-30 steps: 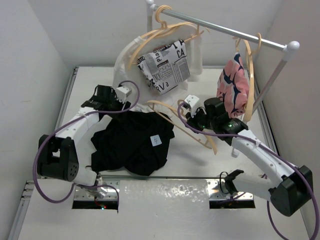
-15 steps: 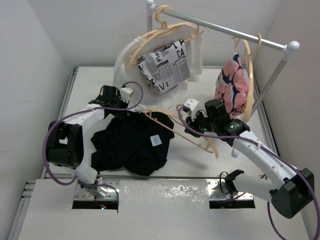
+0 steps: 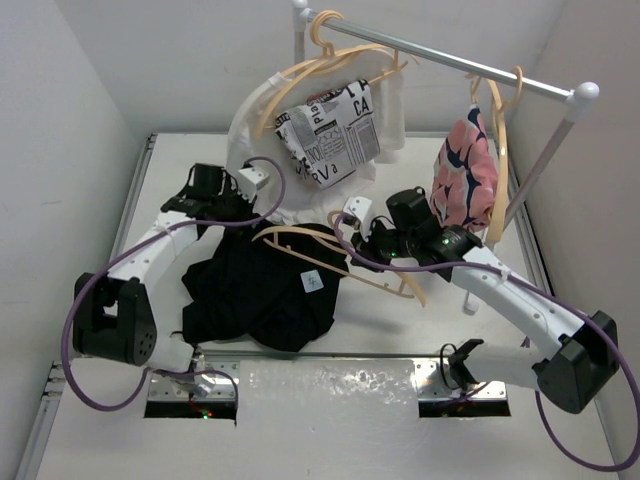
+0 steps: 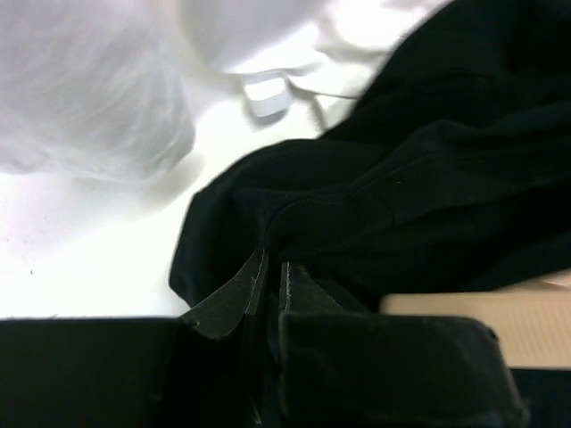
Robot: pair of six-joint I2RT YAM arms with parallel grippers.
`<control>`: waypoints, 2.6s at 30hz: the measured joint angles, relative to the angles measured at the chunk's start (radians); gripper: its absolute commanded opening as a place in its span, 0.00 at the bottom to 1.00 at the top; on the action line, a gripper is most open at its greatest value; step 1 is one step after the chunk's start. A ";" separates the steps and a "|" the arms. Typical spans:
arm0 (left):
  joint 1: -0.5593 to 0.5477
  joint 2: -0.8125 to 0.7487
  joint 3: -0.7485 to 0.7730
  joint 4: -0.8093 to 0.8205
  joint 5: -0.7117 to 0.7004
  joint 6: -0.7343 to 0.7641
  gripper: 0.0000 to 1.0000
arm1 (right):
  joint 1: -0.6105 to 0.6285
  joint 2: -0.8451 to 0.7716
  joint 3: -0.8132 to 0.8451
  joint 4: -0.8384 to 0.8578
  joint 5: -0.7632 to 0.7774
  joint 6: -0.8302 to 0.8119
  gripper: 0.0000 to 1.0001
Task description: Place the t-shirt on the hanger
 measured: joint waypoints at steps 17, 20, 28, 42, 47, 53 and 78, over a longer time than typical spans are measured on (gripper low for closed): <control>-0.005 -0.104 0.034 -0.148 0.154 0.186 0.00 | 0.020 0.082 0.135 -0.073 0.122 -0.095 0.00; -0.005 -0.105 0.041 -0.162 0.182 0.207 0.00 | 0.027 0.089 0.135 -0.076 0.116 -0.119 0.00; -0.005 -0.135 0.113 -0.257 0.346 0.339 0.00 | 0.066 0.101 0.135 -0.102 0.027 -0.233 0.00; -0.080 -0.142 0.310 -0.475 0.606 0.546 0.00 | 0.094 0.100 0.158 -0.139 -0.063 -0.345 0.00; -0.182 -0.127 0.354 -0.512 0.636 0.557 0.00 | 0.126 0.128 0.194 -0.138 -0.065 -0.347 0.00; -0.211 -0.085 0.398 -0.526 0.668 0.549 0.04 | 0.163 0.116 0.162 -0.033 -0.043 -0.332 0.00; -0.023 -0.194 0.219 -0.330 0.346 0.361 0.45 | 0.164 0.242 -0.254 0.620 -0.007 -0.105 0.00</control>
